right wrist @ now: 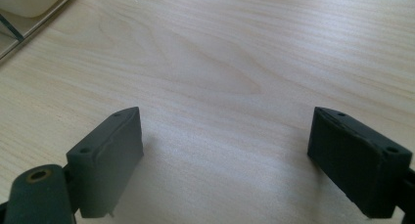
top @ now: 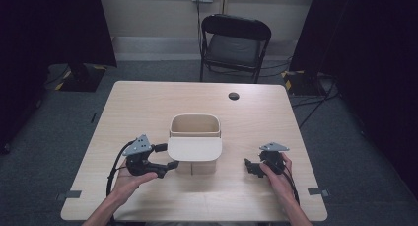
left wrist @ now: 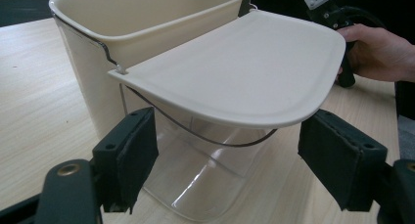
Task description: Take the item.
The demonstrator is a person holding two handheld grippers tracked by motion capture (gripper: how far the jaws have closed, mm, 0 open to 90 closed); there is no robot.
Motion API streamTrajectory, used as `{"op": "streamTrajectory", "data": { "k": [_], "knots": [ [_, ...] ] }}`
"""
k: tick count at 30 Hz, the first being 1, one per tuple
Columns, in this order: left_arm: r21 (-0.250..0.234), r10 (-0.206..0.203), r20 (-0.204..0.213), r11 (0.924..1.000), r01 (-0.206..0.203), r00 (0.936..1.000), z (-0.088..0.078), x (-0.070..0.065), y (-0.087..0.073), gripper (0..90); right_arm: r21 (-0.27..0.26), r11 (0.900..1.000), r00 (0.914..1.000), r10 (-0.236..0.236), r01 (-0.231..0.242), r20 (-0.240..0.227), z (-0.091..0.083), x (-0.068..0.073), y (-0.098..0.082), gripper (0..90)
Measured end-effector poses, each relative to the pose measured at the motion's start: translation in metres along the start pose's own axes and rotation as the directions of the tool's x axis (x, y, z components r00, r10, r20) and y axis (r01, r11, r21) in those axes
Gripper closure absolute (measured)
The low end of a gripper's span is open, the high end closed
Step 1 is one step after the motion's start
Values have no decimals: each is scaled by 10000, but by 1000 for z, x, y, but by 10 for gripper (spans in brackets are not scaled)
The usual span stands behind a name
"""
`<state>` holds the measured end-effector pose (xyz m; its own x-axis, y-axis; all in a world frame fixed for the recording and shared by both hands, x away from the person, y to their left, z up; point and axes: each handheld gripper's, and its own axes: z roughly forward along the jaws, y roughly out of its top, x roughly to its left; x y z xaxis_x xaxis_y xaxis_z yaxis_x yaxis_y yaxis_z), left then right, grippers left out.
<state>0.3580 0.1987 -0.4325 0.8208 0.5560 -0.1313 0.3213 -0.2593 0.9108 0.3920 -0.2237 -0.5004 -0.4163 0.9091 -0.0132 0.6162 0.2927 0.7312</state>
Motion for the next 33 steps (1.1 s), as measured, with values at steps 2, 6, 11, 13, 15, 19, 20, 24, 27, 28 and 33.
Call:
{"op": "streamTrajectory", "data": {
  "k": [2, 6, 11, 13, 15, 19, 20, 24, 27, 28, 33],
  "knots": [
    [-17, -32, -40, 10000, 32, 10000, 0, 0, 0, 222, 0, 10000, 10000, 1, -1, -2, 0, 0, 0, 125],
    [-104, -89, 31, 9999, 89, 10000, 0, 0, 1, 222, -1, 10000, 10000, 0, 0, -2, 0, 0, 0, 125],
    [-194, -130, -27, 9997, 130, 9999, 0, 0, 2, 216, -4, 10000, 10000, -4, 4, -5, 0, 0, 0, 126],
    [-297, -177, -60, 9994, 175, 9998, 0, 0, 3, 210, -4, 10000, 10000, -2, 2, -5, 0, 0, 0, 125],
    [-306, -148, -106, 9994, 144, 9998, -1, 1, 3, 208, 1, 10000, 10000, 33, -33, -4, 0, 0, 0, 125],
    [-313, -105, -257, 9995, 97, 9996, 0, 1, 3, 209, -3, 10000, 10000, -3, 3, -3, 0, 0, 0, 125],
    [-310, -74, -269, 9995, 66, 9996, 0, 1, 3, 209, -2, 10000, 10000, -2, 2, -4, 0, 0, 0, 125],
    [-299, -65, -245, 9995, 57, 9997, -1, 1, 3, 209, -4, 10000, 10000, -1, 1, -4, 0, 0, 0, 126],
    [-318, -46, -278, 9995, 37, 9996, -2, 1, 5, 209, 1, 10000, 10000, 35, -35, -4, 0, 0, 0, 125],
    [-323, -23, -305, 9995, 13, 9995, -2, 0, 6, 209, -3, 10000, 10000, -3, 3, -5, 0, 0, 0, 126],
    [-488, -11, -320, 9988, -5, 9995, -2, -1, 10, 203, -4, 10000, 10000, -3, 3, -4, 0, 0, 0, 125]
  ]
}}
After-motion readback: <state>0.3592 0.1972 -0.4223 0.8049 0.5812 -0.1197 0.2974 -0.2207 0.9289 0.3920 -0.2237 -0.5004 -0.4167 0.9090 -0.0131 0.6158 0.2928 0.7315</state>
